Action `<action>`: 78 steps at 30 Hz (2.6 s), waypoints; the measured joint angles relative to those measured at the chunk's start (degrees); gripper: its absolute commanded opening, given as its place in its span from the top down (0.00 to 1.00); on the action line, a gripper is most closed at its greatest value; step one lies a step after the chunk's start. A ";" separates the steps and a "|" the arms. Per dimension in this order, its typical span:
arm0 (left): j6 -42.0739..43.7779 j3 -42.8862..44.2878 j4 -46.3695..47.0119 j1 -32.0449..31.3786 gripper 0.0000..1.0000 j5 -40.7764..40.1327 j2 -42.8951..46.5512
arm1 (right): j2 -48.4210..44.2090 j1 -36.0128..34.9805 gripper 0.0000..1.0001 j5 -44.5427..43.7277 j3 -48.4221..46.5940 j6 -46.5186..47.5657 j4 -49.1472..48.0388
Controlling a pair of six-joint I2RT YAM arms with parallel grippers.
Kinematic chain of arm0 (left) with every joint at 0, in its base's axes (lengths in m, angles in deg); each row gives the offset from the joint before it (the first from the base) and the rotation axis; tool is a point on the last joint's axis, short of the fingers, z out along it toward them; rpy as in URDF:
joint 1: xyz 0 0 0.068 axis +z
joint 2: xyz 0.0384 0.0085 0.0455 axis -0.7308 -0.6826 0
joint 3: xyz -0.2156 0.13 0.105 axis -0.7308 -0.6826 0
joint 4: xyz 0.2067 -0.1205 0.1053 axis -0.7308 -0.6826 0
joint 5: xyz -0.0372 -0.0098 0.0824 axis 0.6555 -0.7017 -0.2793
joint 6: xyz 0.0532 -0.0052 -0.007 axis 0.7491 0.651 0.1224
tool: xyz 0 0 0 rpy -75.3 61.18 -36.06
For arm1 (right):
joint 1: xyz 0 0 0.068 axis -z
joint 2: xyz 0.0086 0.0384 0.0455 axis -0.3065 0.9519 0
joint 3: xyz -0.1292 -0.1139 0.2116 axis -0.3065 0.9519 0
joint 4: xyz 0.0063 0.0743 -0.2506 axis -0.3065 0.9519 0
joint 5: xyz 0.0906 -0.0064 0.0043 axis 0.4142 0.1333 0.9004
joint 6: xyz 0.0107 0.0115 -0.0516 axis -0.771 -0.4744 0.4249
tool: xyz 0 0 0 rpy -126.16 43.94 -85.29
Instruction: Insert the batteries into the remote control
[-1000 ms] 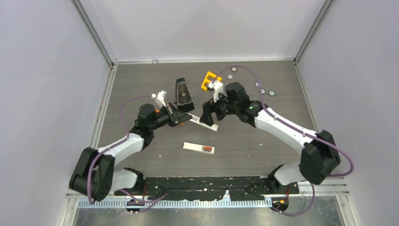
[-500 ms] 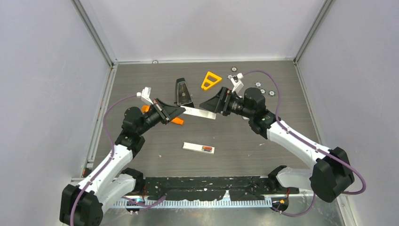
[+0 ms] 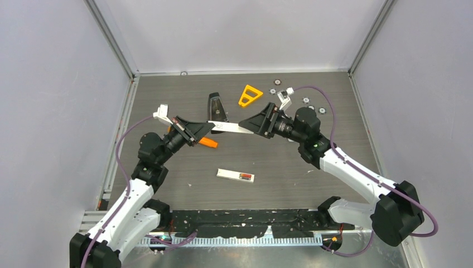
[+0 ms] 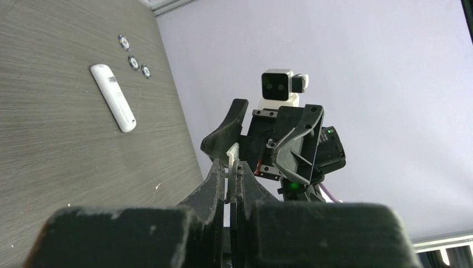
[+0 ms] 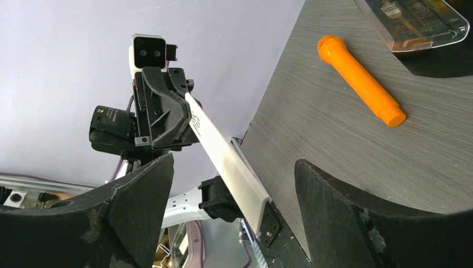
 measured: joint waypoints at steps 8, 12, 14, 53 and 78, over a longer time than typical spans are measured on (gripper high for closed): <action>-1.46 -0.07 0.33 0.00 1.00 -0.52 0.31 | -1.27 0.00 0.21 -0.15 0.20 0.00 -0.24; -1.99 -0.07 1.33 0.00 1.00 -0.68 -0.22 | -1.07 0.00 0.35 1.16 0.20 -1.20 -2.40; -2.49 -0.07 1.86 0.00 1.00 -0.68 -0.66 | -0.48 0.00 0.42 2.14 0.20 -2.43 -4.63; 28.76 -0.46 -32.72 0.39 0.25 -2.91 2.93 | -0.90 -5.42 0.95 -5.79 12.66 -2.12 4.76; 27.21 -14.27 -25.53 0.44 0.29 2.71 -5.22 | 7.89 -25.46 0.95 -35.93 24.76 -16.02 -12.26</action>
